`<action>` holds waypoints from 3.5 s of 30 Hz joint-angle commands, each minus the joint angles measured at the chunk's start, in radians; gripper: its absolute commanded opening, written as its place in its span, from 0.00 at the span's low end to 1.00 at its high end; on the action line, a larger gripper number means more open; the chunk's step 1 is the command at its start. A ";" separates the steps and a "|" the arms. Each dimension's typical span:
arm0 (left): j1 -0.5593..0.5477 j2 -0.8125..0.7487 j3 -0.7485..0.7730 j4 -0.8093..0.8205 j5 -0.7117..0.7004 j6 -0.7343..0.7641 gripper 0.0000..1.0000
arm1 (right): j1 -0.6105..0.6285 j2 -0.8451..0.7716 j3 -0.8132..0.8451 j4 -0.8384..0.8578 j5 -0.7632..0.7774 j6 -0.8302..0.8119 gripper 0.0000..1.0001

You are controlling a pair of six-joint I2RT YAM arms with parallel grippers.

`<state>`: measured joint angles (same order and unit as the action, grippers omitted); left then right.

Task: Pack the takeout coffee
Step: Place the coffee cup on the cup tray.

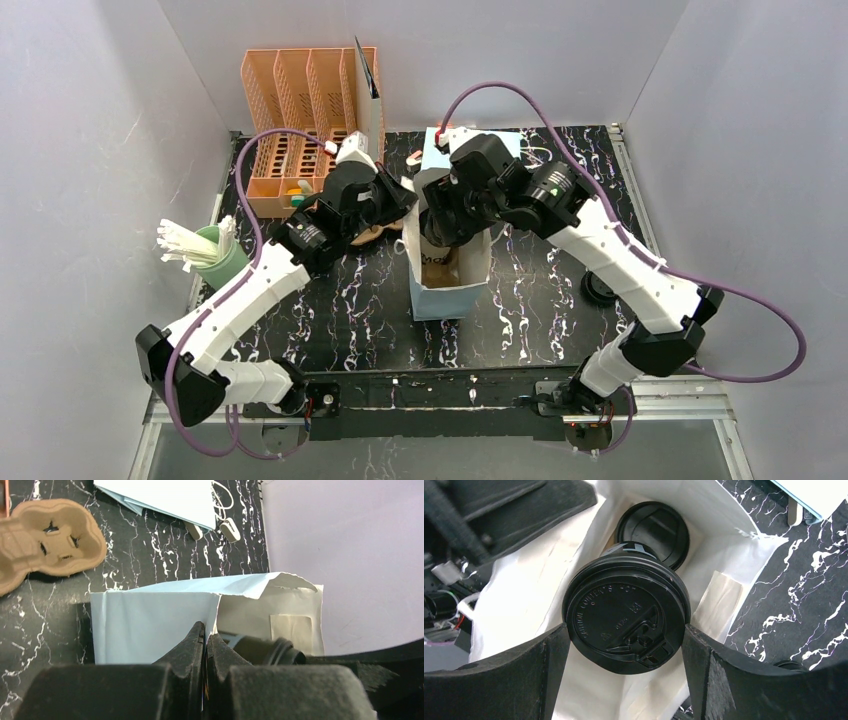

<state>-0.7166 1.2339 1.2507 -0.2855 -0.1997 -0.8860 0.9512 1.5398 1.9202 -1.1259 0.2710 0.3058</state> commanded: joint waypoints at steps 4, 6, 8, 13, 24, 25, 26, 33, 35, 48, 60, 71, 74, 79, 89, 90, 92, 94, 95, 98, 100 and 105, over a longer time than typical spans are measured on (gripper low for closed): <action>-0.013 0.078 -0.005 0.153 0.028 0.050 0.00 | 0.003 -0.112 -0.058 -0.045 -0.038 -0.036 0.30; -0.027 0.090 -0.029 0.203 0.017 0.043 0.00 | 0.003 -0.138 -0.099 -0.057 -0.065 -0.029 0.30; -0.046 0.098 -0.051 0.254 0.001 0.043 0.00 | 0.003 -0.163 -0.154 -0.058 -0.105 -0.012 0.29; -0.082 0.126 -0.061 0.279 -0.004 0.032 0.00 | 0.003 -0.192 -0.302 -0.033 -0.104 0.019 0.29; -0.110 0.110 -0.091 0.305 0.017 0.037 0.00 | 0.003 -0.111 -0.407 0.059 -0.069 0.021 0.29; -0.109 0.108 -0.093 0.300 0.006 0.031 0.00 | 0.004 -0.106 -0.413 0.056 -0.066 0.027 0.29; -0.110 0.102 -0.096 0.292 -0.012 0.022 0.00 | 0.004 -0.102 -0.424 0.054 -0.065 0.034 0.29; -0.109 0.104 -0.027 0.033 -0.101 -0.025 0.00 | -0.010 -0.131 -0.504 0.054 -0.034 0.093 0.29; -0.110 0.107 -0.009 -0.027 -0.098 -0.023 0.00 | -0.027 -0.132 -0.513 0.054 -0.040 0.076 0.29; -0.106 0.179 0.258 -0.439 -0.003 0.105 0.60 | -0.085 -0.148 -0.476 0.095 -0.138 -0.088 0.29; 0.072 0.376 0.611 -0.552 0.236 0.574 0.70 | -0.085 -0.234 -0.565 0.130 -0.206 -0.097 0.30; 0.074 0.401 0.515 -0.342 0.456 0.731 0.76 | -0.085 -0.248 -0.585 0.130 -0.204 -0.090 0.29; 0.075 0.423 0.491 -0.329 0.478 0.731 0.74 | -0.085 -0.254 -0.593 0.140 -0.202 -0.088 0.29; 0.073 0.457 0.480 -0.323 0.518 0.729 0.67 | -0.085 -0.251 -0.601 0.150 -0.186 -0.089 0.29; 0.045 0.444 0.426 -0.311 0.490 0.751 0.02 | -0.085 -0.299 -0.655 0.160 -0.168 -0.092 0.27; 0.037 0.442 0.437 -0.311 0.473 0.760 0.00 | -0.085 -0.305 -0.665 0.168 -0.168 -0.095 0.27; 0.014 0.425 0.454 -0.298 0.431 0.782 0.00 | -0.085 -0.316 -0.677 0.182 -0.165 -0.099 0.26; -0.003 0.381 0.438 -0.248 0.396 0.792 0.00 | -0.085 -0.331 -0.678 0.199 -0.157 -0.097 0.25; -0.009 0.356 0.419 -0.220 0.385 0.790 0.00 | -0.085 -0.343 -0.679 0.209 -0.155 -0.097 0.25; -0.022 0.276 0.357 -0.144 0.360 0.764 0.00 | -0.085 -0.373 -0.679 0.228 -0.149 -0.089 0.25; -0.036 0.234 0.312 -0.097 0.340 0.750 0.00 | -0.086 -0.386 -0.681 0.234 -0.144 -0.084 0.25; -0.111 0.158 0.222 0.013 0.239 0.755 0.00 | -0.081 -0.376 -0.661 0.205 -0.090 -0.084 0.23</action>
<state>-0.7727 1.4719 1.5093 -0.4065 0.1272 -0.1307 0.8700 1.1683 1.2449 -0.9356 0.1223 0.2249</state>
